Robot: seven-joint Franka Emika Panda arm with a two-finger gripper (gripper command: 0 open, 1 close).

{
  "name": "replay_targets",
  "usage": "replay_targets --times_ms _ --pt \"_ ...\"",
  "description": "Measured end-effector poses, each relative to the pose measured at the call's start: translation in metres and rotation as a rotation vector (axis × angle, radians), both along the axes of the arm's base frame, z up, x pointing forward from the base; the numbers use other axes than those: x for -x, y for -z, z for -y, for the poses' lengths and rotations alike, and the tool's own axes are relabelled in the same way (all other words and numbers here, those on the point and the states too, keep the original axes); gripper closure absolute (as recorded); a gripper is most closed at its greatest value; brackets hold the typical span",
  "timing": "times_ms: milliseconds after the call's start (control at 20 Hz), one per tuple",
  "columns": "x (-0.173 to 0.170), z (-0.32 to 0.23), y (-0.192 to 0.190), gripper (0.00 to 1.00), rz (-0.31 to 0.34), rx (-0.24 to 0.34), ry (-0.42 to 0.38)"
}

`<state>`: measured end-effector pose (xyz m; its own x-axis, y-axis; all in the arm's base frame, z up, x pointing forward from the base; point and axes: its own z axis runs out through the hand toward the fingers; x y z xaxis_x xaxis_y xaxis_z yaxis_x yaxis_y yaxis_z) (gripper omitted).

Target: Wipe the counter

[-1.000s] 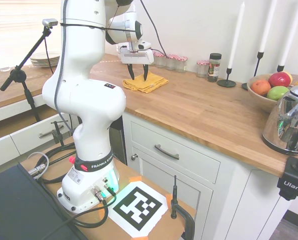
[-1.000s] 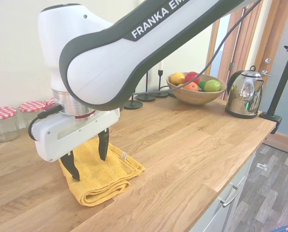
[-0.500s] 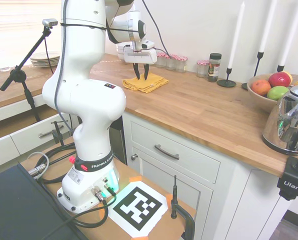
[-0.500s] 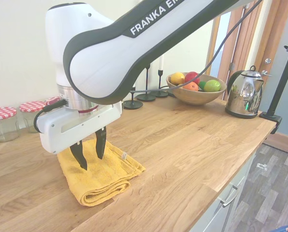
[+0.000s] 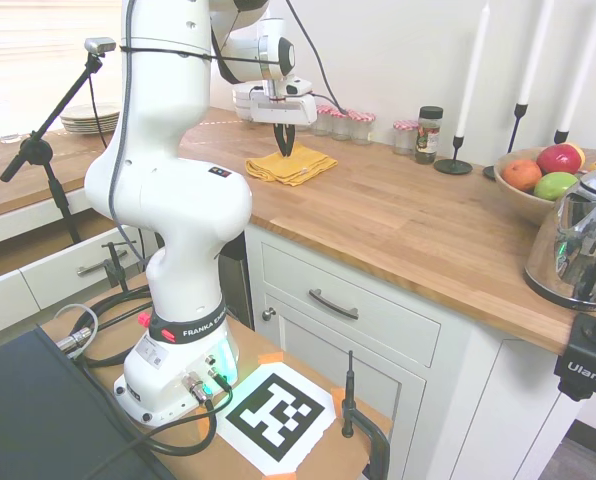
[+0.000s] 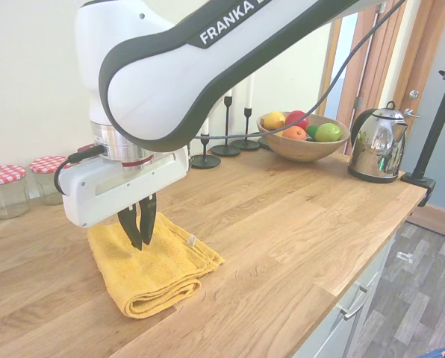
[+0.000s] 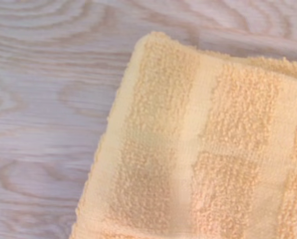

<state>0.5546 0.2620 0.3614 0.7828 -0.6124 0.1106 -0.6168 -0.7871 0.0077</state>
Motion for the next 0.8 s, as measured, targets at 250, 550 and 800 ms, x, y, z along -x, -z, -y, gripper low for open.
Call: replay_targets --times_ms 250,550,800 --pt "-0.0007 0.0011 -0.0005 1.0 -0.001 -0.003 0.002" --pt "-0.0014 0.0032 -0.0016 0.0 -0.009 -0.017 0.003" --pt "-0.0014 0.0036 -0.0037 0.0 -0.008 -0.02 0.003"
